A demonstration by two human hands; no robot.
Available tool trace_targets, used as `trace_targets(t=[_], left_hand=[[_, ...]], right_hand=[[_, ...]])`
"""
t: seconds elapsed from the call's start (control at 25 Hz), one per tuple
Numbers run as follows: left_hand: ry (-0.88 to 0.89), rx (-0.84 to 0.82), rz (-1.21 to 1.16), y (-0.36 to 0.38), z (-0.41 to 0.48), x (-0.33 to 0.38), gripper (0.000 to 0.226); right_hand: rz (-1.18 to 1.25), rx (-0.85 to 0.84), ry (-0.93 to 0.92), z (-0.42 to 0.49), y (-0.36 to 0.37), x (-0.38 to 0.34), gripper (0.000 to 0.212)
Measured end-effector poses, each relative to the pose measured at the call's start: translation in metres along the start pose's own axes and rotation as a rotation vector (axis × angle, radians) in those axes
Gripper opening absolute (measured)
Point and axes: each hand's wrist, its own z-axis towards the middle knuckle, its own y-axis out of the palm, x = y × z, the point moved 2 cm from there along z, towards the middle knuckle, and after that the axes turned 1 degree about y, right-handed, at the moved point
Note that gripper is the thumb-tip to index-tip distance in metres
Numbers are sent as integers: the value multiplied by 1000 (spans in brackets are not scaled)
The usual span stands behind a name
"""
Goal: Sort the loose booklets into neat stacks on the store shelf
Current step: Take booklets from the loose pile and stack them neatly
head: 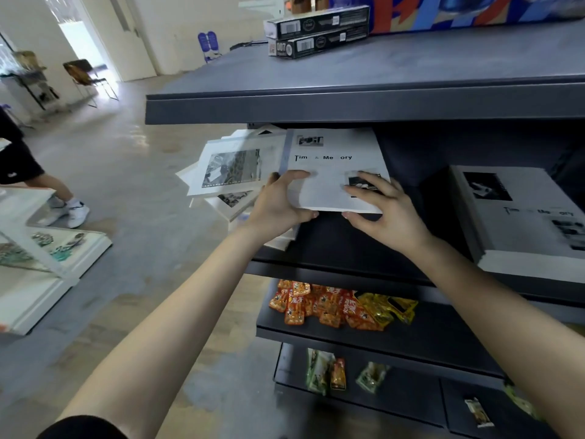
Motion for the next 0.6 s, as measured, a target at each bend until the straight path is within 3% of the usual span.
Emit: trace_targets(t=[0.24, 0.6], left_hand=[[118, -68, -74, 64, 5, 48, 69], [179, -275, -225, 196, 4, 126, 77]], right_hand=[[-89, 103, 0, -39, -61, 43, 44], [-240, 57, 47, -127, -167, 124, 47]])
